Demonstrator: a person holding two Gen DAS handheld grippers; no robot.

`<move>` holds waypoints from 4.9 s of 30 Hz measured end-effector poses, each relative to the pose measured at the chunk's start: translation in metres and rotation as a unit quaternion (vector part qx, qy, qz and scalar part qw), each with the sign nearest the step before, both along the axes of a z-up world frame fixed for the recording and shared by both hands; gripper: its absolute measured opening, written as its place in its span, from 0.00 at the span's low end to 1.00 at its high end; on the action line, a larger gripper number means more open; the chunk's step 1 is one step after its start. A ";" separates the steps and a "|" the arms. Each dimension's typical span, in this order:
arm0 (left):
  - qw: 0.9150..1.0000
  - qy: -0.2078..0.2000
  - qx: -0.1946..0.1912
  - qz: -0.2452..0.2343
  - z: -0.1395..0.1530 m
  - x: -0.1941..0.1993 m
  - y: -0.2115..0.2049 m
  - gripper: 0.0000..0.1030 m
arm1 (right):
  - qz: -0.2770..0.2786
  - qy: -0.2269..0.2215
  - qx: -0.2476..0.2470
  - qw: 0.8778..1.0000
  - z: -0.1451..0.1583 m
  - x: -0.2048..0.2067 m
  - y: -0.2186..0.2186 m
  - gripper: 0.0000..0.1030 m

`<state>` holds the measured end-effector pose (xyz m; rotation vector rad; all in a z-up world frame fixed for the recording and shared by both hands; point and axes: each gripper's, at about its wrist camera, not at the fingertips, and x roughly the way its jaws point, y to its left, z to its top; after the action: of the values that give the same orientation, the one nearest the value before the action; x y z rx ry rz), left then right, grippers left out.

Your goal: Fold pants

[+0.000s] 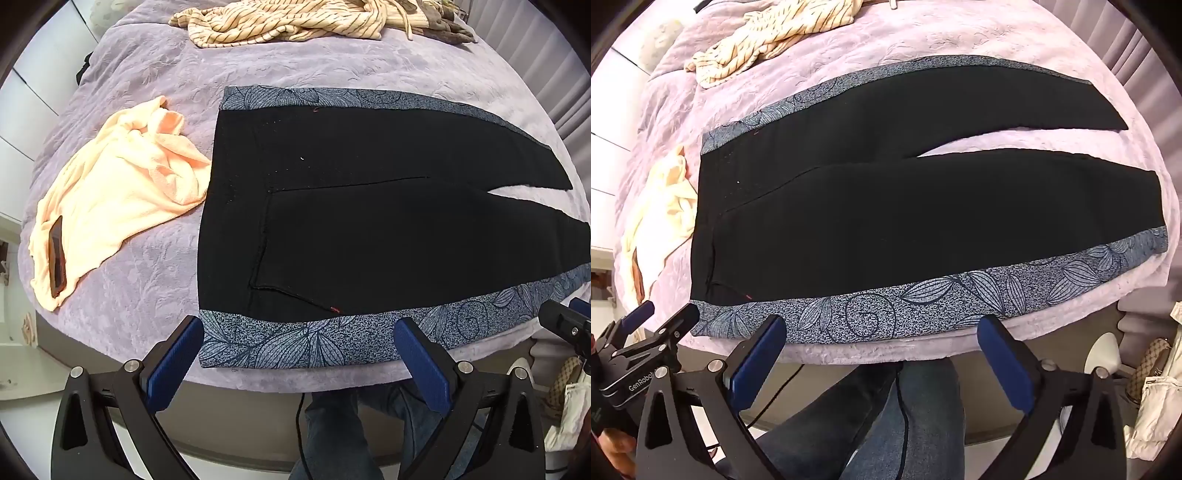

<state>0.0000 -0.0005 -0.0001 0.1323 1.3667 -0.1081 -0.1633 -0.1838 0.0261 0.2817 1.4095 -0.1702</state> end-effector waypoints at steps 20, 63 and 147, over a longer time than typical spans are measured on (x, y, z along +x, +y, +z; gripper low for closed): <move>1.000 0.000 0.002 0.001 0.000 0.000 0.001 1.00 | -0.013 -0.001 -0.006 1.000 0.001 -0.006 -0.003 1.00; 0.997 0.041 0.056 0.028 -0.027 0.002 -0.035 1.00 | 0.037 0.033 -0.040 0.998 -0.019 0.015 -0.038 1.00; 0.910 0.103 -0.341 0.212 -0.114 -0.030 0.062 0.69 | -0.077 -0.049 0.448 0.889 -0.109 0.015 -0.077 0.62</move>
<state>-0.0304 0.0610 -0.1142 -0.7816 1.4635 -0.2311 -0.1485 -0.2608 -0.0826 1.1515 1.2847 0.3852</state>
